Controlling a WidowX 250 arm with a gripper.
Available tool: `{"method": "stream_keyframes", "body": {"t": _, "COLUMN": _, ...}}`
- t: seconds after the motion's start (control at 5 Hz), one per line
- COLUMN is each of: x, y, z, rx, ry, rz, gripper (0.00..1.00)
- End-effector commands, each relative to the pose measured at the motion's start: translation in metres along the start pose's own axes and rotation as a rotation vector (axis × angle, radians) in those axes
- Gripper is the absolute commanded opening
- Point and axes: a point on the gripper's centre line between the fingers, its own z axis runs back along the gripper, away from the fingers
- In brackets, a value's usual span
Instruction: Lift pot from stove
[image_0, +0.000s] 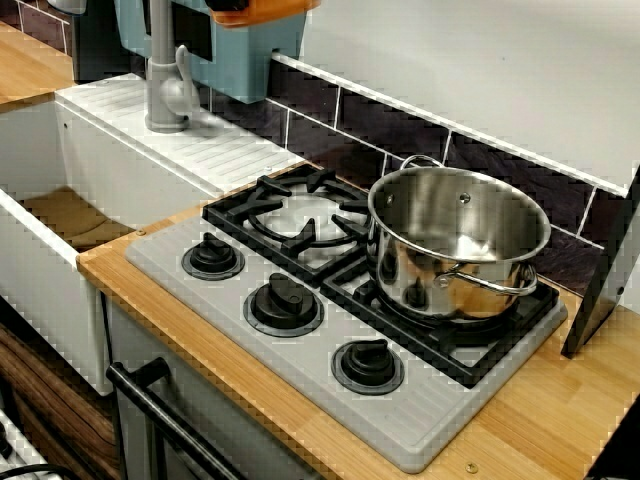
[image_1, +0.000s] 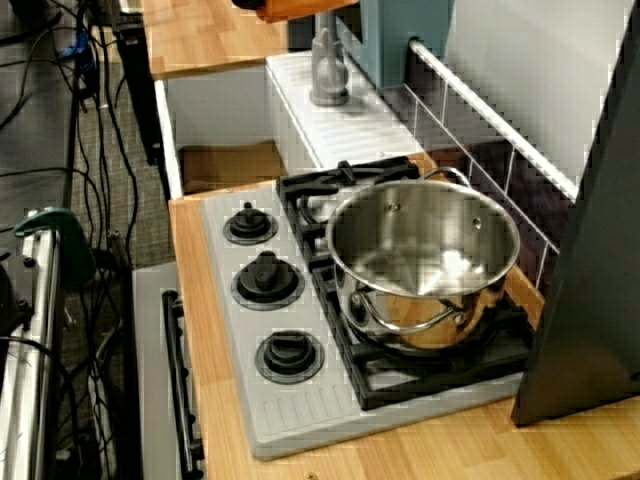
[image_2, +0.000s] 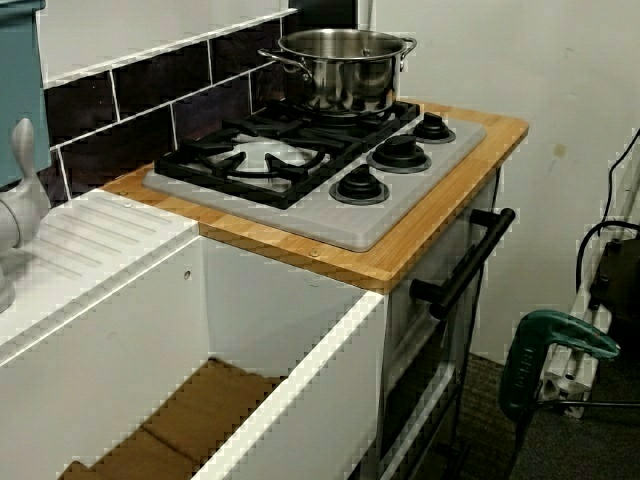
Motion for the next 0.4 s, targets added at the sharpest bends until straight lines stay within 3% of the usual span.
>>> {"method": "stream_keyframes", "body": {"t": 0.0, "x": 0.0009, "y": -0.0004, "z": 0.0305, "rx": 0.075, "ry": -0.025, "rz": -0.016, "gripper": 0.00}}
{"method": "stream_keyframes", "body": {"t": 0.2, "x": 0.0003, "y": -0.0020, "z": 0.0335, "rx": 0.074, "ry": -0.030, "rz": -0.015, "gripper": 0.00}}
